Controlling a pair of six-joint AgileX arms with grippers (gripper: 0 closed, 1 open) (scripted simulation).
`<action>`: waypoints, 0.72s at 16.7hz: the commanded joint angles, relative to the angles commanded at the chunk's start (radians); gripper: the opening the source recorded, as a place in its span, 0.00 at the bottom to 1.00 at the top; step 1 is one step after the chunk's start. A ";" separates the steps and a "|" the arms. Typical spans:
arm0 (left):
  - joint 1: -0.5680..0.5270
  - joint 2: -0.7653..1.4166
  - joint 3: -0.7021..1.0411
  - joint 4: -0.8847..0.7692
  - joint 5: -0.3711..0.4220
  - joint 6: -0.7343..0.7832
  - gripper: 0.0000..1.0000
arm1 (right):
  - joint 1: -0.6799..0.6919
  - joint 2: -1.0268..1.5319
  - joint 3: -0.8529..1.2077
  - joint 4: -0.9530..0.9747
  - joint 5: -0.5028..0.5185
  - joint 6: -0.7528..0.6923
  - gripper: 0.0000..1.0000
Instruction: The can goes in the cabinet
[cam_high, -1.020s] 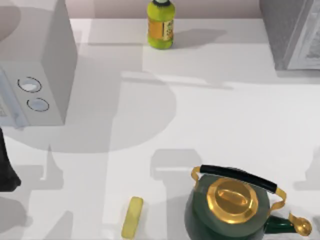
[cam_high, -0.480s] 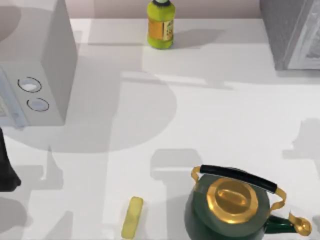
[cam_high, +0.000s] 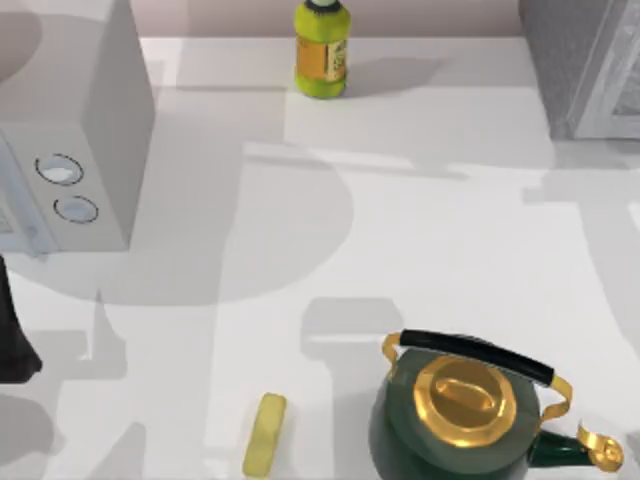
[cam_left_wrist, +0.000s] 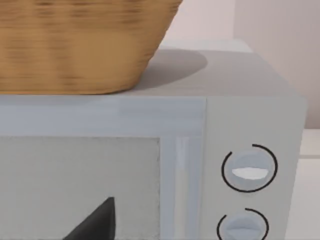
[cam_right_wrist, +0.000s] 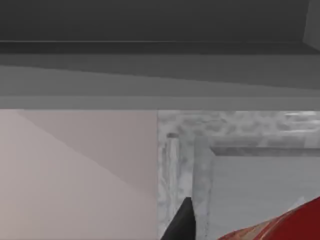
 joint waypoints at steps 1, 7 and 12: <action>0.000 0.000 0.000 0.000 0.000 0.000 1.00 | 0.008 0.063 0.079 -0.022 0.010 -0.001 0.00; 0.000 0.000 0.000 0.000 0.000 0.000 1.00 | 0.043 0.347 0.430 -0.122 0.051 0.003 0.00; 0.000 0.000 0.000 0.000 0.000 0.000 1.00 | 0.051 0.406 0.502 -0.140 0.060 0.012 0.00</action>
